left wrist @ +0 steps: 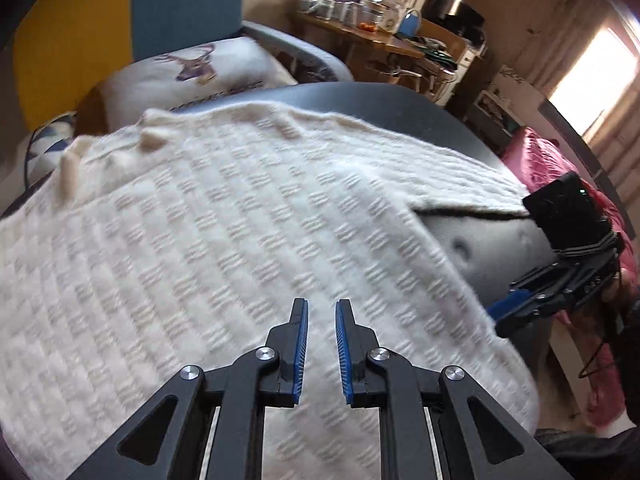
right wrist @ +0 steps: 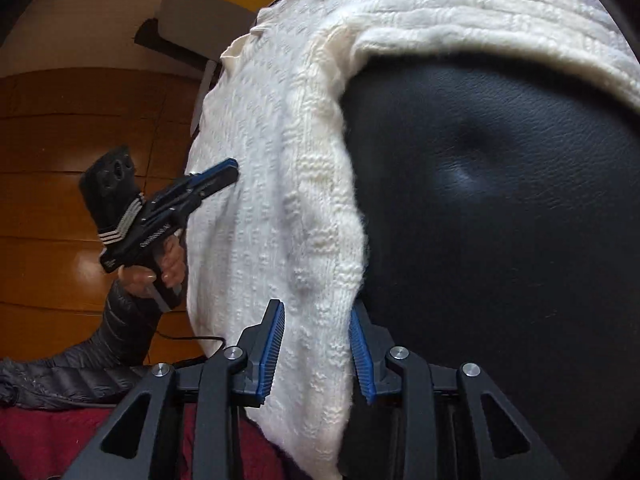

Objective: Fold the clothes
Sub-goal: 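Release the sleeve with the right gripper and smooth the sweater body, then grasp the sweater sleeve cuff with the right gripper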

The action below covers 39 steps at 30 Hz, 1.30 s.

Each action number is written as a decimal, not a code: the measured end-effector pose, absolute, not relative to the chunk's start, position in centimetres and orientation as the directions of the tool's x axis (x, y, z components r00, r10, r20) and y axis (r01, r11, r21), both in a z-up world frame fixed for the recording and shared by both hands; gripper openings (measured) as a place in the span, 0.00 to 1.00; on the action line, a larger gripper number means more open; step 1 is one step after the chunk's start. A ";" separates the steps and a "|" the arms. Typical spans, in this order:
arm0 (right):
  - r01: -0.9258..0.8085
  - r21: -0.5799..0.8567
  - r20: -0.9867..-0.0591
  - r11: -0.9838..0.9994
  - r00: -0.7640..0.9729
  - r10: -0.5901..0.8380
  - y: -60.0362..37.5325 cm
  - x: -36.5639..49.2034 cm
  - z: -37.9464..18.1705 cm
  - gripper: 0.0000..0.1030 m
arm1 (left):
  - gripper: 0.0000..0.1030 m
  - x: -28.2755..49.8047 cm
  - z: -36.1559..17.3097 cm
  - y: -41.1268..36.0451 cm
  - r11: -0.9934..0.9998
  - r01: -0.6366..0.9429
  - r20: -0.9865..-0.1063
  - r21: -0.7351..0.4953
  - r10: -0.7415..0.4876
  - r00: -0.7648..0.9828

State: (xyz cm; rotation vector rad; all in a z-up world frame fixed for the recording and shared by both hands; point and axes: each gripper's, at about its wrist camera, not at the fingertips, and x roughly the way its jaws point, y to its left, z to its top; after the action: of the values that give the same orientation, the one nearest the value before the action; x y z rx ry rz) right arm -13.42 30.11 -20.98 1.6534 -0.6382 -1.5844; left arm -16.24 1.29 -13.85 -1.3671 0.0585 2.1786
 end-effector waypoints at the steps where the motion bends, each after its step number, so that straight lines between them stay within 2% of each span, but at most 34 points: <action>1: 0.136 0.799 -0.600 -0.586 0.108 -0.793 29.7 -13.4 -21.1 0.35 | 0.14 -16.0 -14.7 0.6 -0.851 -0.462 -0.850 -0.248 0.420 -0.318; 5: 0.061 0.878 -0.473 -0.474 -0.033 -0.880 29.4 -16.3 -21.4 0.35 | 0.14 -15.0 -15.7 -0.6 -0.864 -0.430 -0.840 -0.262 0.424 -0.339; 10: 0.021 0.926 -0.364 -0.377 -0.219 -0.905 29.6 -20.2 -20.9 0.35 | 0.16 -14.4 -15.7 0.3 -0.868 -0.455 -0.842 -0.200 0.389 -0.372; 14: 0.085 0.878 -0.421 -0.471 -0.330 -0.845 29.7 -20.4 -19.4 0.35 | 0.16 -14.4 -15.9 0.3 -0.871 -0.446 -0.840 -0.206 0.391 -0.376; 15: 0.102 0.815 -0.502 -0.571 -0.369 -0.782 29.7 -20.3 -18.8 0.33 | 0.16 -14.4 -15.9 0.1 -0.872 -0.440 -0.839 -0.214 0.395 -0.374; 17: 0.118 0.650 -0.641 -0.750 -0.446 -0.625 29.8 -20.1 -17.8 0.32 | 0.16 -14.3 -16.1 0.1 -0.874 -0.437 -0.839 -0.214 0.393 -0.377; 18: 0.105 0.500 -0.738 -0.859 -0.467 -0.487 29.5 -20.3 -17.6 0.31 | 0.16 -14.2 -16.1 0.3 -0.876 -0.438 -0.842 -0.199 0.382 -0.381; 19: 0.086 0.321 -0.824 -0.943 -0.465 -0.322 29.0 -20.7 -17.8 0.24 | 0.16 -14.1 -16.1 0.5 -0.879 -0.440 -0.846 -0.183 0.369 -0.385; 20: 0.094 0.228 -0.860 -0.969 -0.447 -0.246 28.7 -21.2 -18.2 0.19 | 0.16 -14.1 -16.1 0.8 -0.881 -0.442 -0.849 -0.167 0.356 -0.389; 21: 0.111 0.196 -0.869 -0.974 -0.442 -0.225 29.2 -21.5 -18.4 0.15 | 0.16 -14.0 -16.2 0.8 -0.883 -0.438 -0.849 -0.166 0.354 -0.392; 23: 0.134 0.061 -0.889 -0.989 -0.443 -0.115 28.7 -21.5 -18.3 0.15 | 0.16 -14.0 -16.2 0.7 -0.888 -0.429 -0.848 -0.168 0.352 -0.395; 24: 0.135 0.050 -0.891 -0.990 -0.442 -0.105 28.9 -21.5 -18.2 0.15 | 0.16 -14.0 -16.2 0.6 -0.890 -0.424 -0.848 -0.170 0.351 -0.397; 28: 0.134 0.085 -0.897 -0.987 -0.421 -0.135 30.0 -20.4 -16.8 0.18 | 0.16 -14.0 -16.3 0.4 -0.897 -0.405 -0.846 -0.174 0.347 -0.405; 31: 0.157 0.201 -0.846 -0.967 -0.469 -0.252 29.4 -19.8 -14.5 0.23 | 0.16 -14.0 -16.3 0.5 -0.901 -0.398 -0.844 -0.174 0.345 -0.411; 33: 0.177 0.189 -0.820 -0.966 -0.512 -0.255 29.0 -20.3 -13.2 0.25 | 0.16 -13.9 -16.2 0.7 -0.903 -0.398 -0.844 -0.163 0.336 -0.418; 36: 0.164 0.105 -0.858 -0.981 -0.484 -0.173 28.3 -22.8 -14.1 0.25 | 0.16 -13.7 -16.1 0.8 -0.906 -0.394 -0.844 -0.156 0.329 -0.423; 39: 0.106 0.033 -0.921 -0.994 -0.384 -0.071 29.4 -24.4 -17.4 0.25 | 0.16 -13.8 -16.1 0.6 -0.906 -0.391 -0.843 -0.163 0.333 -0.422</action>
State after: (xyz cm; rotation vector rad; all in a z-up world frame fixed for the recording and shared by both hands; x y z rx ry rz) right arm -24.38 29.42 -17.43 1.6797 0.0476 -2.5277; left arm -13.82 0.64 -16.14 -1.3665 0.0806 2.3373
